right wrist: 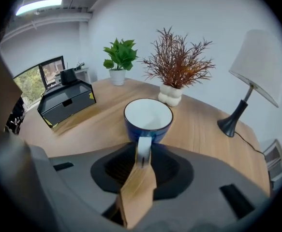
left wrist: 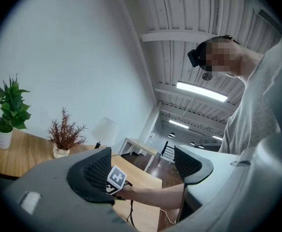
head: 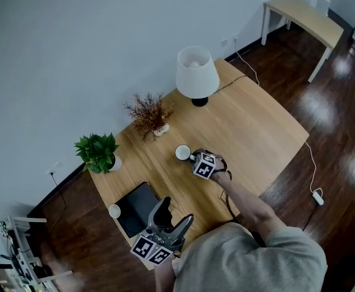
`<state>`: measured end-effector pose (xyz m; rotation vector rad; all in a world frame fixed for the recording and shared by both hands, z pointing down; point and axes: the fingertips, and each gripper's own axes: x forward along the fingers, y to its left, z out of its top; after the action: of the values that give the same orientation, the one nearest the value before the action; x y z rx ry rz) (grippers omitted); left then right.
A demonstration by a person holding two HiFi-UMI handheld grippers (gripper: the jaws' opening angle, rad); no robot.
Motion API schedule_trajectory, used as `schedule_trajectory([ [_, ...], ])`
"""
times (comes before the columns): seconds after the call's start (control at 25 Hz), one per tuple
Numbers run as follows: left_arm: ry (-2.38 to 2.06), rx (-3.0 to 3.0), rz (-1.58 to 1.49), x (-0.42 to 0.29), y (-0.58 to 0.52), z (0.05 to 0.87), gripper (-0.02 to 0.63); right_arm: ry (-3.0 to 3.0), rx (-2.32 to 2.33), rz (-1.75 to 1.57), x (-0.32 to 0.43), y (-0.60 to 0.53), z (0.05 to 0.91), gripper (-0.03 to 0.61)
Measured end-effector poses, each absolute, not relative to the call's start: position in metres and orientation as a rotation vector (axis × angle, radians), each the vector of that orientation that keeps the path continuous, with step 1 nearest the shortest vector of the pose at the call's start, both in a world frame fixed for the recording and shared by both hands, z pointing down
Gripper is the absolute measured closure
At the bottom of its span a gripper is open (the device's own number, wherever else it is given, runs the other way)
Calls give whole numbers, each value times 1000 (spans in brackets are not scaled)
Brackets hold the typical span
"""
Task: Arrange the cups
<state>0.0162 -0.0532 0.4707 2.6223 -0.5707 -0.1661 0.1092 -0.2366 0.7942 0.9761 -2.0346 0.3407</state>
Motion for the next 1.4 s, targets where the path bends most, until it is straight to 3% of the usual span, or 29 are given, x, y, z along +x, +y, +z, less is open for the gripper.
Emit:
schedule_trajectory([
  [0.44,-606,2599,-196,3,-53,478,221,-2133,1089,509,119,-217,788,495],
  [0.8,-644,2583,-245,-15,-47,478,221,-2302,1047,409,103,-195,699,495],
  [1.4,-907,2501,-372,-88,-21,490,221,-2581,457,168,-64,-138,604,495],
])
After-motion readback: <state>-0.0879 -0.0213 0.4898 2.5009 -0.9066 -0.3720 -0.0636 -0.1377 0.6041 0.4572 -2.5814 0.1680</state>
